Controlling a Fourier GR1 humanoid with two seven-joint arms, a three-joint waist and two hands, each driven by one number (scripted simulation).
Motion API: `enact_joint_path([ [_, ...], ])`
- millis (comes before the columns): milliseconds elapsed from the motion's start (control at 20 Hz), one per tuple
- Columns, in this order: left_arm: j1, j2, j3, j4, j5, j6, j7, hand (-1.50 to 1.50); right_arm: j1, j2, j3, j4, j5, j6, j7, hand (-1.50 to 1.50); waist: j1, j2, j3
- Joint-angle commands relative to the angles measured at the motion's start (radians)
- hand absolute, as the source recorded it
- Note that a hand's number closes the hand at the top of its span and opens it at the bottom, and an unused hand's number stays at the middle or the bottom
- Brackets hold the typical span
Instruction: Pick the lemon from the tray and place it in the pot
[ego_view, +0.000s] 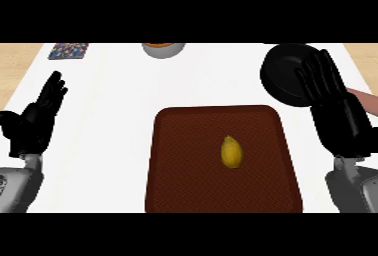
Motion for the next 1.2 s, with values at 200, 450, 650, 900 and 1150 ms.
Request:
enact_joint_path([
  [200, -0.094, -0.111, -0.010, -0.086, 0.050, 0.023, -0.045, 0.00, -0.180, -0.108, 0.015, 0.104, -0.205, 0.470, -0.064, 1.50, 0.075, 0.015, -0.041],
  [450, -0.101, -0.157, -0.008, -0.090, 0.084, 0.026, -0.042, 0.00, -0.142, -0.314, 0.023, 0.261, 0.186, 0.570, -0.349, -1.50, 0.058, 0.026, -0.041],
  [650, -0.106, -0.163, -0.006, -0.111, 0.099, 0.029, -0.008, 0.00, -0.141, -0.347, 0.038, 0.316, 0.279, 0.688, -0.673, -1.50, 0.053, 0.016, -0.040],
  [900, -0.098, -0.165, 0.003, -0.105, 0.086, 0.039, -0.025, 0.00, -0.183, -0.420, 0.095, 0.482, 0.537, 0.667, -0.944, -1.50, 0.050, 0.012, -0.043],
  [1150, -0.087, -0.194, -0.031, -0.149, 0.065, 0.063, 0.009, 0.00, -0.307, -0.438, 0.222, 0.573, 0.718, 0.597, -0.926, -1.50, 0.049, 0.005, -0.046],
])
